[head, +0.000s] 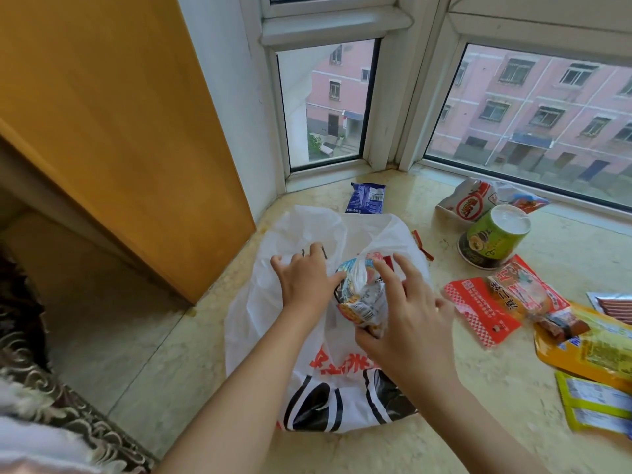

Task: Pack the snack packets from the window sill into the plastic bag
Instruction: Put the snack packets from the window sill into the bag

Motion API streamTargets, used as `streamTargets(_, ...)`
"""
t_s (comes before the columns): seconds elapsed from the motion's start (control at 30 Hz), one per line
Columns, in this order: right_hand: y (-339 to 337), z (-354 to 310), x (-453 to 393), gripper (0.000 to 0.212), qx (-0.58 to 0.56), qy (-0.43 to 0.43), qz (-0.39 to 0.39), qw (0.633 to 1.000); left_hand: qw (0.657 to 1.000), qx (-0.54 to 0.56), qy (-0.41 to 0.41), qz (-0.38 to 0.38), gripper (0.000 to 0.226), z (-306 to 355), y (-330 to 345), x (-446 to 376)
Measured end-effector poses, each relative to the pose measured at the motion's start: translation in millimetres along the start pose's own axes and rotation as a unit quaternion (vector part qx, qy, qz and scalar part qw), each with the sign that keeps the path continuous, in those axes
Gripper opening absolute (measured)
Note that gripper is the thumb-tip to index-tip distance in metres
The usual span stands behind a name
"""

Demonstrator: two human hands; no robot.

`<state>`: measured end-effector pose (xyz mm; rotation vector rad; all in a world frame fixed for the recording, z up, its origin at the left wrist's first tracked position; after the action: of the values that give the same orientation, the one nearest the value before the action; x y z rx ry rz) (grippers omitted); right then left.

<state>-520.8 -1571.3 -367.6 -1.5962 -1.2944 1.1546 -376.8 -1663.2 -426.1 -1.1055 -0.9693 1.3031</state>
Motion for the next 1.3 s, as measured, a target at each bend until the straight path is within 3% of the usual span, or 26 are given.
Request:
streamTargets(0.13,12.2,-13.0,-16.7,0.096,-0.009,-0.041,-0.003,0.999,0.996,0.044,-0.011,0.074,0.028,-11.2,-22.9,16.8)
streamTargets(0.2,21.4,-17.2,-26.1,0.095,-0.013,-0.05,-0.011,0.999,0.987,0.113,-0.035,0.109,0.035,-21.8,-33.4,26.1)
streamTargets(0.27,30.4,-21.7,-34.8,0.094,-0.011,-0.057,-0.011,0.998,0.966,0.21,-0.022,0.15,0.039,-32.3,-43.7,33.2)
streamTargets(0.37,41.5,-31.9,-49.1,0.089,-0.009,-0.067,-0.009,0.998,0.917,0.349,0.013,0.192,0.015,-42.0,-64.5,45.2)
streamTargets(0.4,45.0,-35.6,-54.5,0.088,-0.009,-0.069,-0.011,0.998,0.912,0.357,0.024,0.2,0.019,-42.0,-71.3,49.7)
streamTargets(0.47,51.5,-43.1,-65.8,0.086,-0.021,-0.069,-0.028,0.997,0.921,0.322,0.055,0.214,0.043,-40.5,-83.9,59.6)
streamTargets(0.57,64.7,-52.2,-79.5,0.088,-0.056,-0.063,-0.095,0.992,0.942,0.173,0.151,0.246,0.073,-41.9,-93.2,73.8)
streamTargets(0.67,79.3,-61.5,-86.5,0.088,-0.038,-0.087,-0.126,0.987,0.947,0.032,0.217,0.234,0.071,-53.8,-90.4,81.1)
streamTargets(0.73,89.6,-67.1,-88.7,0.085,-0.035,-0.104,-0.134,0.985,0.951,-0.004,0.225,0.211,0.072,-62.1,-85.4,84.8)
streamTargets(0.87,118.3,-80.9,-78.3,0.073,0.012,-0.169,-0.137,0.976,0.967,-0.015,0.198,0.158,0.076,-73.1,-74.7,90.2)
streamTargets(1.07,157.6,-86.4,-57.6,0.064,0.024,-0.172,-0.195,0.965,0.979,0.032,0.162,0.12,0.078,-83.4,-57.3,98.1)
streamTargets(1.17,172.3,-79.9,-50.2,0.07,0.063,-0.168,-0.226,0.957,0.979,0.068,0.142,0.127,0.081,-81.6,-57.8,102.1)
streamTargets(1.27,171.3,-69.2,-44.8,0.09,0.119,-0.16,-0.257,0.946,0.983,0.087,0.114,0.113,0.077,-79.0,-57.9,103.7)
streamTargets(1.3,168.5,-64.7,-40.0,0.082,0.138,-0.17,-0.264,0.939,0.985,0.091,0.103,0.106,0.072,-77.6,-57.9,103.0)
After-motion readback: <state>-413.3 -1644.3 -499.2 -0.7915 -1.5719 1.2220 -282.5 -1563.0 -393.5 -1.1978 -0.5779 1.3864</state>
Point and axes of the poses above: each hand's wrist, its own x-axis away from the middle knuckle, its own y-axis out of the palm, z = x × y, the point moved 3 cm from there along -x, towards the middle knuckle, and after that the axes turned 9 degrees about y, right-handed, at the moved point
